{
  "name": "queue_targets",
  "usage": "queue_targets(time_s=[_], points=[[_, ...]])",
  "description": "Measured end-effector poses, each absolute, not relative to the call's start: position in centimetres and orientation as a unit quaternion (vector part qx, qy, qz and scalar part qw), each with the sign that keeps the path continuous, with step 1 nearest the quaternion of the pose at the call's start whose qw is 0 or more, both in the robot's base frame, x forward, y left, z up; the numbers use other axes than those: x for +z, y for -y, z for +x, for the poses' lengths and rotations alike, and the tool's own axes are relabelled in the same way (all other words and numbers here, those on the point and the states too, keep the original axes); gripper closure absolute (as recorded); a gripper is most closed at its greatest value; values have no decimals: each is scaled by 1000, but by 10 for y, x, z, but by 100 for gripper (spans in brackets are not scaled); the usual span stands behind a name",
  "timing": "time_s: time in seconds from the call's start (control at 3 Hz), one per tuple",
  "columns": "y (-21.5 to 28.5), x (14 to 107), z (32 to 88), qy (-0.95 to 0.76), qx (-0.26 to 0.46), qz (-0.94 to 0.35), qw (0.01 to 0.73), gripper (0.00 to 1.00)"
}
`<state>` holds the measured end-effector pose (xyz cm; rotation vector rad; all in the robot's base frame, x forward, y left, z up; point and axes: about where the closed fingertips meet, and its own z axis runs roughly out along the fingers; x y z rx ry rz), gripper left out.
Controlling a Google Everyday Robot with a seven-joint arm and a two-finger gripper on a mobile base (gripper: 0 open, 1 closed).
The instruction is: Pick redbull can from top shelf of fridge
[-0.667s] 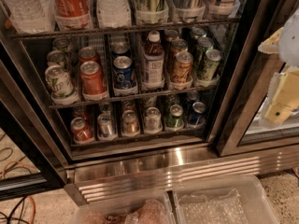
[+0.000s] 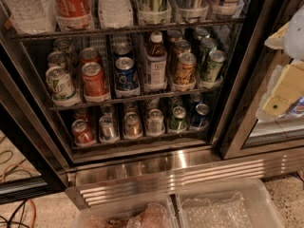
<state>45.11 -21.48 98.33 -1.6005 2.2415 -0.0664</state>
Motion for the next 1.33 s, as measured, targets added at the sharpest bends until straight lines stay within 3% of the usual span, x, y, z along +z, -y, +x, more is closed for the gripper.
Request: queue_targets(time_s=[0.67, 1.33], points=[[222, 996, 467, -819, -16, -524, 233, 0], [225, 1023, 521, -839, 72, -402, 360, 0]])
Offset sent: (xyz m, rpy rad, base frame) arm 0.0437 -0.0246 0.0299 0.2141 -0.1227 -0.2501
